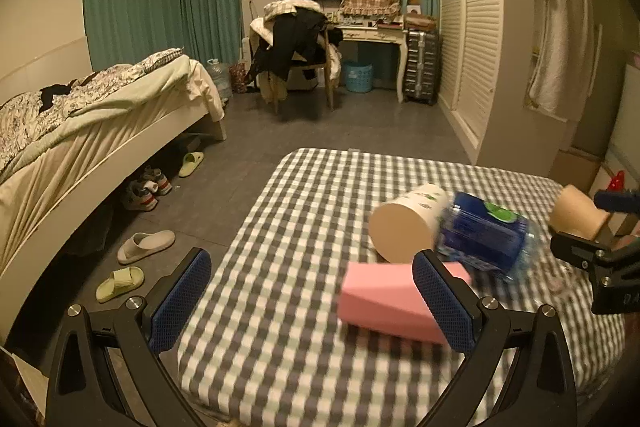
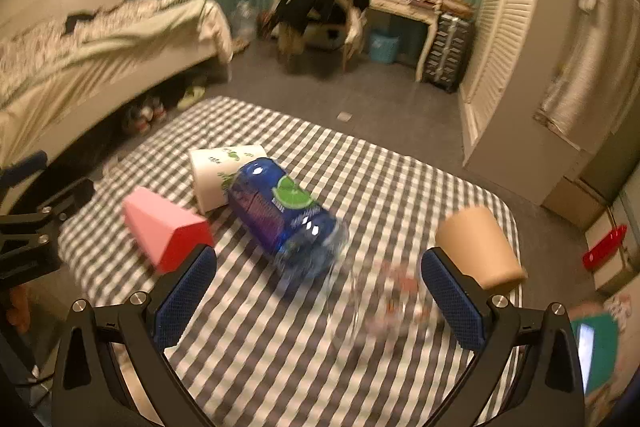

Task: Flip cup upside down
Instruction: 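Reach the right gripper to the lying blue water bottle and grasp it, then lift the blue bottle off the table with the right gripper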

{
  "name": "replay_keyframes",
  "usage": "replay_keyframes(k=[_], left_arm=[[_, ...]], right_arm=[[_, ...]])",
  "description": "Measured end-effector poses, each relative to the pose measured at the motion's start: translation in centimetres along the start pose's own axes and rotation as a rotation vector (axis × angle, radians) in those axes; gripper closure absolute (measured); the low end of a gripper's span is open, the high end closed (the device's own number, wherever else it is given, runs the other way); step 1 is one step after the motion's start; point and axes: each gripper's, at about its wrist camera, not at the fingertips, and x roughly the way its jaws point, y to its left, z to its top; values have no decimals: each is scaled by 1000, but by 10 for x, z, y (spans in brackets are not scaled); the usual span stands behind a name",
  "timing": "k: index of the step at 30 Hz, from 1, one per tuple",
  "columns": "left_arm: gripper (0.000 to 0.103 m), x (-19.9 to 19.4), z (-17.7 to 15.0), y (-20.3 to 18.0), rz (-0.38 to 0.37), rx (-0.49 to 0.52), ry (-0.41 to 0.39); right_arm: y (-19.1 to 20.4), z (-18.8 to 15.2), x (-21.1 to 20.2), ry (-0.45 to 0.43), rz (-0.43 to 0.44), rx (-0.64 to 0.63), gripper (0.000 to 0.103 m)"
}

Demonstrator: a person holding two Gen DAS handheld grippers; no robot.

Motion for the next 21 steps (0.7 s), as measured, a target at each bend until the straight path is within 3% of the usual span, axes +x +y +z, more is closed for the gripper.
replay_keyframes(k=[5,10,18,21], left_arm=[[0,23,7,6,18,-6,18],[0,41,11,9,22,-2,36],[0,52,11,14,-9,-6,48],[0,51,12,20,-25,-16,48]], right_arm=[[7,26,57,134,24,-140,0],[23,26,104,260,43,-235,1],[35,23,139,360,47,-269,2],[41,21,143,389,27,-271,8]])
